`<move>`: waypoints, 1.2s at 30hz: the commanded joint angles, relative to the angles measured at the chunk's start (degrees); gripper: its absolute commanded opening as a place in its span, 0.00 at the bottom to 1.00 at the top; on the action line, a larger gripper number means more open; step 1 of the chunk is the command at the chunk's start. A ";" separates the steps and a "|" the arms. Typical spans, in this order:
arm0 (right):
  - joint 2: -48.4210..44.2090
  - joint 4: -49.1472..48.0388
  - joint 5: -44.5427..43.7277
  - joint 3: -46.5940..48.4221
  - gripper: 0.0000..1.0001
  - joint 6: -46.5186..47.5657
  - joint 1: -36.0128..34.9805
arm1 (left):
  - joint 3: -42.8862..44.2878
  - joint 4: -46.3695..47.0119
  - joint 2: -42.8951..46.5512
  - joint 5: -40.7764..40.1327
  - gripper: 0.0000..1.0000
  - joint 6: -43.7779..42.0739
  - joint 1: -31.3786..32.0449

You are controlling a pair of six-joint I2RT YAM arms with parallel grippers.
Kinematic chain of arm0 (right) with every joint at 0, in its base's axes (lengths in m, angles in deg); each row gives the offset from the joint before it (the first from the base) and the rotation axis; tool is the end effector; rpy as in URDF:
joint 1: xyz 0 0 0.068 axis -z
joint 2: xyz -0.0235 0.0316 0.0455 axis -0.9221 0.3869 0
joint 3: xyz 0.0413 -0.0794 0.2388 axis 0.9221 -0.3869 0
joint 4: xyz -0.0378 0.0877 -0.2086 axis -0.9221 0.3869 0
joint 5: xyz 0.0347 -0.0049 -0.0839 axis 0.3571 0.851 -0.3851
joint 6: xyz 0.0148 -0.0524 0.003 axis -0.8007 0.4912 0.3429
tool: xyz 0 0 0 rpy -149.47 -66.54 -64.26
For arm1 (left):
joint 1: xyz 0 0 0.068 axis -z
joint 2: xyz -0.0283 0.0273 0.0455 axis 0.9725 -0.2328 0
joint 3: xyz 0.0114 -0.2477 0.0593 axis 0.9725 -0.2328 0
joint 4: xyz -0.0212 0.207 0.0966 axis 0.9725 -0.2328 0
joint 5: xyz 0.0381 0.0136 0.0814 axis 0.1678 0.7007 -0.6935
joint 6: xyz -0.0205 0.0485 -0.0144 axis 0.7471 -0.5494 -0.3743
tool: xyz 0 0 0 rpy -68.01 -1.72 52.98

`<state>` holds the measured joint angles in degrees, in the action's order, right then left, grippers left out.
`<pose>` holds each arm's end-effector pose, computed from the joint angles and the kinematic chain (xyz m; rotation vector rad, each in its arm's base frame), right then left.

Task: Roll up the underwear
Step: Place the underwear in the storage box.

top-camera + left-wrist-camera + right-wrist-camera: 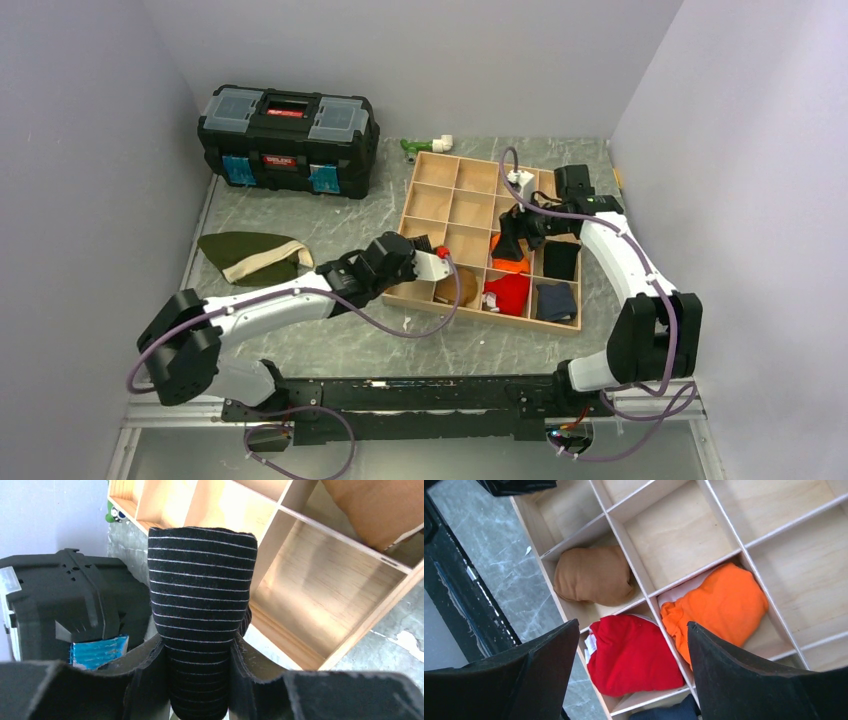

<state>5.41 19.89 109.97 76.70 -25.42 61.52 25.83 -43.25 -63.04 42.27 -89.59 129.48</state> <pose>0.2495 0.0495 0.2637 -0.9232 2.2378 0.7833 0.1708 -0.2089 0.2494 1.4311 1.6017 0.1730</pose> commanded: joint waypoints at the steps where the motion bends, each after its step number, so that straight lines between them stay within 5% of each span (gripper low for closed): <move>1: -2.66 -3.12 4.69 -0.53 0.81 0.98 3.04 | 0.24 10.87 -3.80 -8.99 0.00 -4.84 3.82; 13: -0.97 -1.74 6.71 -0.22 0.81 2.06 5.36 | -3.72 15.57 -11.88 -18.04 0.00 -7.33 8.74; 36: -0.24 -0.50 8.05 -0.39 0.82 2.43 5.45 | -5.18 13.76 -15.33 -11.56 0.00 -5.71 9.11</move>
<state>5.13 19.34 115.50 76.19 -24.35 66.68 19.99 -30.29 -78.56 27.98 -95.90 138.29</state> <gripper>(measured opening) 0.812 0.397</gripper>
